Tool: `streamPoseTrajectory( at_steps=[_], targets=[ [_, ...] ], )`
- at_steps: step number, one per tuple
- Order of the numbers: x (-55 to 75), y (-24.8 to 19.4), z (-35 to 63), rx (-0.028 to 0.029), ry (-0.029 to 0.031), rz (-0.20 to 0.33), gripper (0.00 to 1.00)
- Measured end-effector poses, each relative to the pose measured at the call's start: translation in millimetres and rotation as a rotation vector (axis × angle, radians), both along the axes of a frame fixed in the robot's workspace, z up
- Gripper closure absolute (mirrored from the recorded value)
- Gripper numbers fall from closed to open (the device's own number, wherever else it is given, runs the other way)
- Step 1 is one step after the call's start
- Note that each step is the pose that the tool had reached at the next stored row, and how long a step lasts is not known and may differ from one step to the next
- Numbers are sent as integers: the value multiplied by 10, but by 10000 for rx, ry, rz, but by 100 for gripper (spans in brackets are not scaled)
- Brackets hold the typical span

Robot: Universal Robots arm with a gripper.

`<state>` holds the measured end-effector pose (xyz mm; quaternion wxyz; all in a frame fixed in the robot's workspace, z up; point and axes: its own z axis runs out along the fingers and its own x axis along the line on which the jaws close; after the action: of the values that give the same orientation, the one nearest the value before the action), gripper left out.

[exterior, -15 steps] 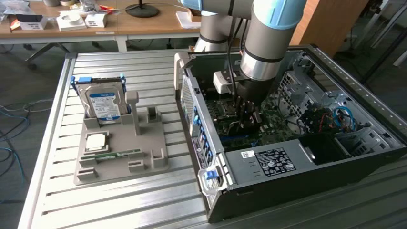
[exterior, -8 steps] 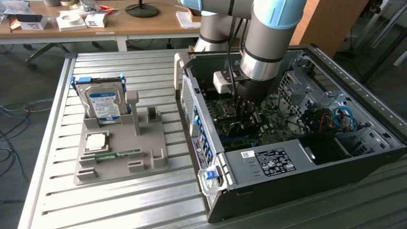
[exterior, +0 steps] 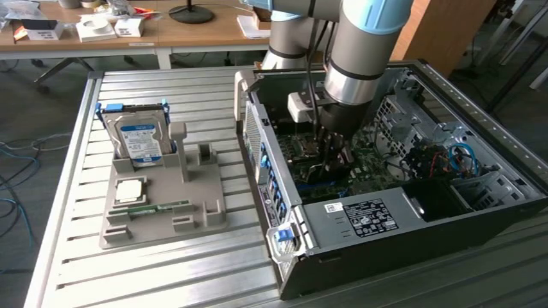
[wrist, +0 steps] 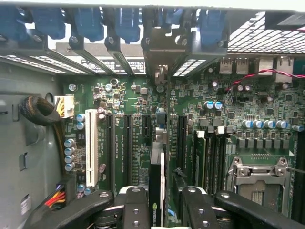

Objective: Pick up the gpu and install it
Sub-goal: 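Insert the gpu into the slot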

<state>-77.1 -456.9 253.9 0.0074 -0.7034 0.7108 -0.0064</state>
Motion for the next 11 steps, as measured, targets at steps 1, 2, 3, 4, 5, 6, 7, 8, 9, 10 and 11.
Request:
streamPoseTrajectory(
  at_steps=[1,2,3,4,5,6,7,8,9,10,11],
  targets=[
    [0,0,19,0,-1,0,67],
    [0,0,41,0,-2,0,67],
    [0,0,63,1,-3,0,67],
    [0,0,88,0,-4,0,67],
    [0,0,112,1,-4,0,67],
    [0,0,137,0,-4,0,67],
    [0,0,164,0,-5,-1,67],
    [0,0,192,0,-5,-1,67],
    [0,0,220,0,-6,-1,67],
    [1,0,248,0,-6,-1,67],
    [1,0,279,0,-6,-1,67]
  ],
)
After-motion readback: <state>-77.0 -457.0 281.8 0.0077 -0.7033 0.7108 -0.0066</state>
